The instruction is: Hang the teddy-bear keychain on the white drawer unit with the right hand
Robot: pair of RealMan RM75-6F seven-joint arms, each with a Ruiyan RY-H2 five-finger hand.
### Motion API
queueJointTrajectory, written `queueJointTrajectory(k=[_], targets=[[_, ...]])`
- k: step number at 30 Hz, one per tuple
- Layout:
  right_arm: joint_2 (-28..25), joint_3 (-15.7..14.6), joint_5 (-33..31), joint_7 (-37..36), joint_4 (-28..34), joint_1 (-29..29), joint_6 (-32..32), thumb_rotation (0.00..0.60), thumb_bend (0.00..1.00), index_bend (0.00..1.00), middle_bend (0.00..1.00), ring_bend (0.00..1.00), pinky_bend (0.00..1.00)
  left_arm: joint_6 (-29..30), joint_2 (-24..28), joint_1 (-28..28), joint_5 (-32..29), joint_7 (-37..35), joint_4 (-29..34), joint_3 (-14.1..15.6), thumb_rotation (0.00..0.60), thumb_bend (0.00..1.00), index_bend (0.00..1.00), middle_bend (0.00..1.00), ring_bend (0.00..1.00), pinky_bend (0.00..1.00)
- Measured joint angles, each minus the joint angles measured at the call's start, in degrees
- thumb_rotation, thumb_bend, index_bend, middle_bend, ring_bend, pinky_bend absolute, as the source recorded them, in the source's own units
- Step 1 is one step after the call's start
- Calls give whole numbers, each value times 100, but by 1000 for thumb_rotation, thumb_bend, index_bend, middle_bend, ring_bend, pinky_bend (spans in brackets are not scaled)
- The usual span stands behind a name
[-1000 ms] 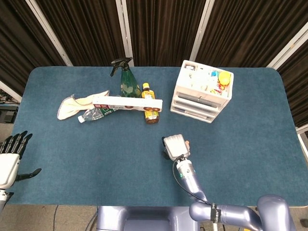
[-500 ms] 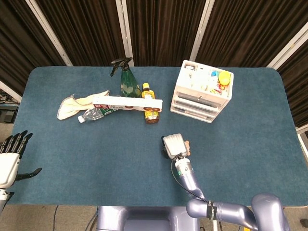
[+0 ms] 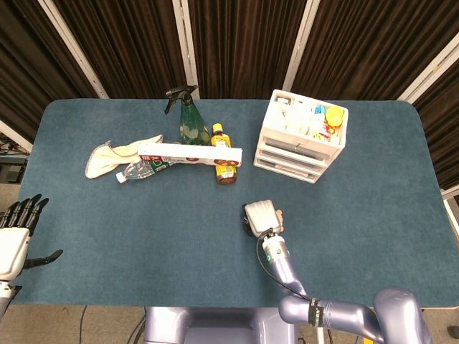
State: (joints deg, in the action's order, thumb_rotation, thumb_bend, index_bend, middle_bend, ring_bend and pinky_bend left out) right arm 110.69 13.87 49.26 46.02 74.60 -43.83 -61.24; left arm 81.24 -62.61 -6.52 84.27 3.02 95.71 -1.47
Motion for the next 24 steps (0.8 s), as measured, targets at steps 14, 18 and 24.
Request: queueJointTrajectory(k=[14,18,24], targets=[[-114,-60,-195,205,132,-27,-32,600,318,523,1000,1000,934,-10,4,-4,-20,16,38,1,558,47,0,0,0,0],[-93,-99,-247,249,103,-37,-30,600,319,523,1000,1000,934,2,-2,-4,-8,26,40,1,560,46,0,0,0,0],[-54,-129,-303,288,50,-59,-30,600,321,534,1000,1000,934,13,-4,-3,-10,12,37,-6,558,46,0,0,0,0]])
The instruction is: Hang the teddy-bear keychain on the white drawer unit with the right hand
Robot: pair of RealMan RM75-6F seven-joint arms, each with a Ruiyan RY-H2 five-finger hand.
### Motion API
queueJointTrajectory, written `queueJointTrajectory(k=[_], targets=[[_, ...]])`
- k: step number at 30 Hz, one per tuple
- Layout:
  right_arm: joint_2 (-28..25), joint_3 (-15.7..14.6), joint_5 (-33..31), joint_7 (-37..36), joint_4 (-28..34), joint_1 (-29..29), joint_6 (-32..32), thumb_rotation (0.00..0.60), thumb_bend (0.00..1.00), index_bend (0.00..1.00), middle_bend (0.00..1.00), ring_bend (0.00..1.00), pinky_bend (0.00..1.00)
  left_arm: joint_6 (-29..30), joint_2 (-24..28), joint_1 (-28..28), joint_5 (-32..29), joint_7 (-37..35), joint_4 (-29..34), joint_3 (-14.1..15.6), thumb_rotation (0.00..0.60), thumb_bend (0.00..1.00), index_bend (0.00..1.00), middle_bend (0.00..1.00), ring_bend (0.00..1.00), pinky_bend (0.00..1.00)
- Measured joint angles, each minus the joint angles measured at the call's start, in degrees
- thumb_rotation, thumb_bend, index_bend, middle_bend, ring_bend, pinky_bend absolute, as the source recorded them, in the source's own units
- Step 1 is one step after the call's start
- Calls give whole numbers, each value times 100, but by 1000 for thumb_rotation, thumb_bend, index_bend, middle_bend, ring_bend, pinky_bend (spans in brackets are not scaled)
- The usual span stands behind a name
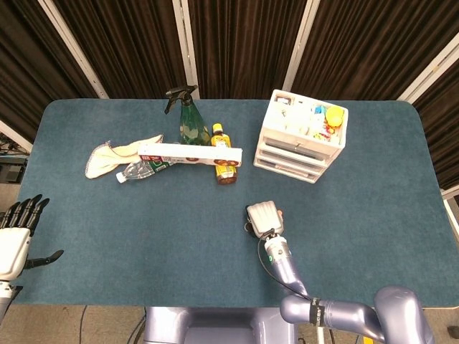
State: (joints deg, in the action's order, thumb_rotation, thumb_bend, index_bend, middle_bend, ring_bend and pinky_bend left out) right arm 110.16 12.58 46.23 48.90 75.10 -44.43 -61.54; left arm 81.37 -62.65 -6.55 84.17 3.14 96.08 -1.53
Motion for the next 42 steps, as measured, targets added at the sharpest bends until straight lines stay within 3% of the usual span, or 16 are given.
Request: queueJointTrajectory(k=[30,42], targets=[[-38,-55,90,-7,205,4,-198,600,418,603,1000,1000,934,41,6,7,44,-57,-11,6,560,49,0,0,0,0],[-217,61,524,-267,506,11,-463,600,445,633,1000,1000,934,62,6,16,63,-73,-16,12,559,47,0,0,0,0]])
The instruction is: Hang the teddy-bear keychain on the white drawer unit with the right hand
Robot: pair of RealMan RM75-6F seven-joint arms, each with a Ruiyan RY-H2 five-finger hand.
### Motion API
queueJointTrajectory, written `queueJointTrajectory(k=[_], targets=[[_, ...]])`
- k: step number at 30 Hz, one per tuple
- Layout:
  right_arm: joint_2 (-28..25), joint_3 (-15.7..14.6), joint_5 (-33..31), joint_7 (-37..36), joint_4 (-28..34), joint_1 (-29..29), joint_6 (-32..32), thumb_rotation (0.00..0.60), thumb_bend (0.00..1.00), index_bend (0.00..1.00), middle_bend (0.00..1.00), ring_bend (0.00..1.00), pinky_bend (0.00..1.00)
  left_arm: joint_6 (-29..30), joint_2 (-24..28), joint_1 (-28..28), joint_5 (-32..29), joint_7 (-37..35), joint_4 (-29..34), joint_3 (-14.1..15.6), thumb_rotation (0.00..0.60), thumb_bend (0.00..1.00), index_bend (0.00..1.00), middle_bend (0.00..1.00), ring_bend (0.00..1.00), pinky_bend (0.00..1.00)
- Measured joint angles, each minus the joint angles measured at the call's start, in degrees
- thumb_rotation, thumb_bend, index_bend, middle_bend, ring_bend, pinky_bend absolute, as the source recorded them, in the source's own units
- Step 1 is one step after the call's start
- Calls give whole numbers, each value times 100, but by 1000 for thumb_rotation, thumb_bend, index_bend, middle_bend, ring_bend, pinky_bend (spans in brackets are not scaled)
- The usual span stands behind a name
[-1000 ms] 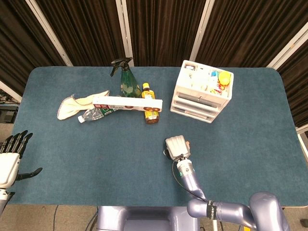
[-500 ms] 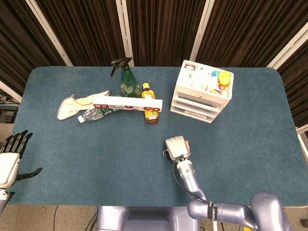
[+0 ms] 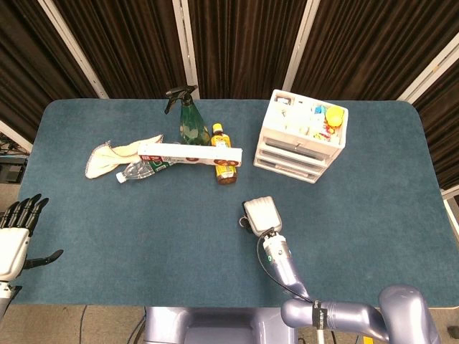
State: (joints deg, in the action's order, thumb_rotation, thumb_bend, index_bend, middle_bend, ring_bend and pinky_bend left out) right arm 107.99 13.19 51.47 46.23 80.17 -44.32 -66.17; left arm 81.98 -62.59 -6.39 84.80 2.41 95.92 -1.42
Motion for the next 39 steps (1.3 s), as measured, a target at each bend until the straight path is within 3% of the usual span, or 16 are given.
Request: queueJointTrajectory(k=[13,24,32,39], targets=[[-173,377,1084,-658,123,48,-903,600,450,645,1000,1000,933,27,-14,9,24,-1,-18,3,559,48,0,0,0,0],[-185,818,1383,-801,-106,23,-1413,600,450,646,1000,1000,932,14,-19,3,10,10,-4,-1,559,46,0,0,0,0],[-142,822,1998,-1276,-665,-29,-1731,600,450,645,1000,1000,927,-7,-18,-1,-15,-14,8,-6,558,48,0,0,0,0],[5,746,2603,-2317,-1835,-128,-1984,600,450,643,1000,1000,924,-35,-10,-5,-44,-49,19,-7,562,48,0,0,0,0]])
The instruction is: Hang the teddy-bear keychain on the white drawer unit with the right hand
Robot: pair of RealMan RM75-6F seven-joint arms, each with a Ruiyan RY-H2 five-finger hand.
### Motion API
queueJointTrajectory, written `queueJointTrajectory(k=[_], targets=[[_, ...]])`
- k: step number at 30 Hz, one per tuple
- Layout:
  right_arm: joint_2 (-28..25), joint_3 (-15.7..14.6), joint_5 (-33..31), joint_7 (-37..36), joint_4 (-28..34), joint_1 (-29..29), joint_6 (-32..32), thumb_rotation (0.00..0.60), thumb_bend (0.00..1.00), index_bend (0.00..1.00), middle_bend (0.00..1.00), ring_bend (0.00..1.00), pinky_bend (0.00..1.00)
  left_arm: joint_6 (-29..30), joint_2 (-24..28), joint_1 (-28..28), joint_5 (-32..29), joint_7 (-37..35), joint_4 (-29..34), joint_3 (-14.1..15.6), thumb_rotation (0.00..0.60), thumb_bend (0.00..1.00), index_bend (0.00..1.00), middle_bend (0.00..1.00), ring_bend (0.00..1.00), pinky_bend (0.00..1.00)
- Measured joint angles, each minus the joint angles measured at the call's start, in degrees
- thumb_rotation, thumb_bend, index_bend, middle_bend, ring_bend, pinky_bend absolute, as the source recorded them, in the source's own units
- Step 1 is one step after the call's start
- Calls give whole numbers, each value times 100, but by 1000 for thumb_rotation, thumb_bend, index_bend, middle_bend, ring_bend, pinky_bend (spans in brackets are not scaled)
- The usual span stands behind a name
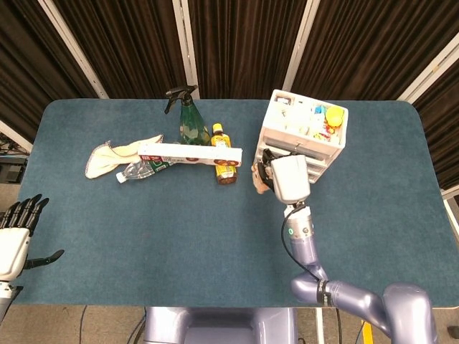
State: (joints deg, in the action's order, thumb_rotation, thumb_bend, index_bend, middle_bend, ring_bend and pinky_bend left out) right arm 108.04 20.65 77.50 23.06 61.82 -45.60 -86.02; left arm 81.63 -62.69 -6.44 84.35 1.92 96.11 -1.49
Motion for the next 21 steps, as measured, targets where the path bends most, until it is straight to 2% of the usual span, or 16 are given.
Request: queueJointTrajectory(k=[10,21], targets=[[253,119,188,-707,-1565,-235,-49,600,449,628,1000,1000,922,96,-32,20,128,2,-6,22,558,47,0,0,0,0],[421,255,113,-1427,-2693,-403,21,600,445,606,1000,1000,921,65,-54,15,78,36,1,14,560,49,0,0,0,0]])
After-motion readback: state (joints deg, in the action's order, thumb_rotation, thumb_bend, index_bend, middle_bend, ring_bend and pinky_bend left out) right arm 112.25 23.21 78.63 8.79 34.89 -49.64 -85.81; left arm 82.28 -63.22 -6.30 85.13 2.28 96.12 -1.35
